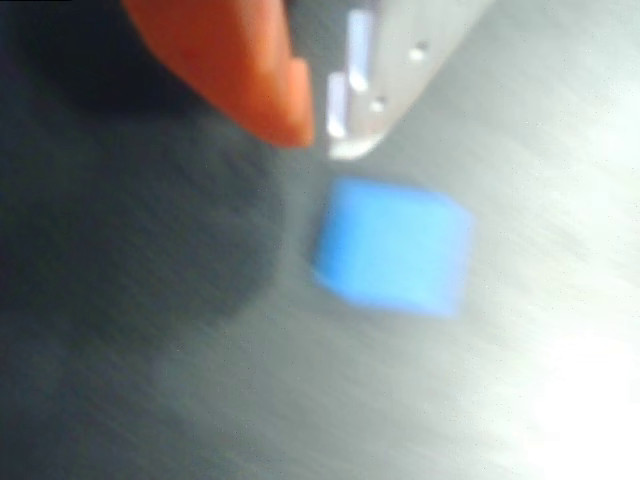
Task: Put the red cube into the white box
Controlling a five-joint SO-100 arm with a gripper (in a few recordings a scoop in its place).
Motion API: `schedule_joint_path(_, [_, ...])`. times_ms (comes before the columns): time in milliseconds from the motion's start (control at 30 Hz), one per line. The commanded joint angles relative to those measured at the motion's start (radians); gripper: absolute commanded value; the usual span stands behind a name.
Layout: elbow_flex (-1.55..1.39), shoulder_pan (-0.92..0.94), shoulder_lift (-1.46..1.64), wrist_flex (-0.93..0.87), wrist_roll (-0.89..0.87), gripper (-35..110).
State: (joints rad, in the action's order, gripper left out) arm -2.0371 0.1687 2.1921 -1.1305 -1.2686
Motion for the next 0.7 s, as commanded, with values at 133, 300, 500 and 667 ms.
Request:
schedule_joint_path(133, [-0.219,-0.109,0.179,0.114,-0.008,0])
schedule_joint_path(300, [-0.437,-0.107,0.472,0.11,-0.006,0])
schedule_joint_path(500, [-0.518,-0.084,0.612,0.095,-0.064,0])
schedule_joint_path(667, [-0.528,-0.087,0.614,0.101,-0.072,0])
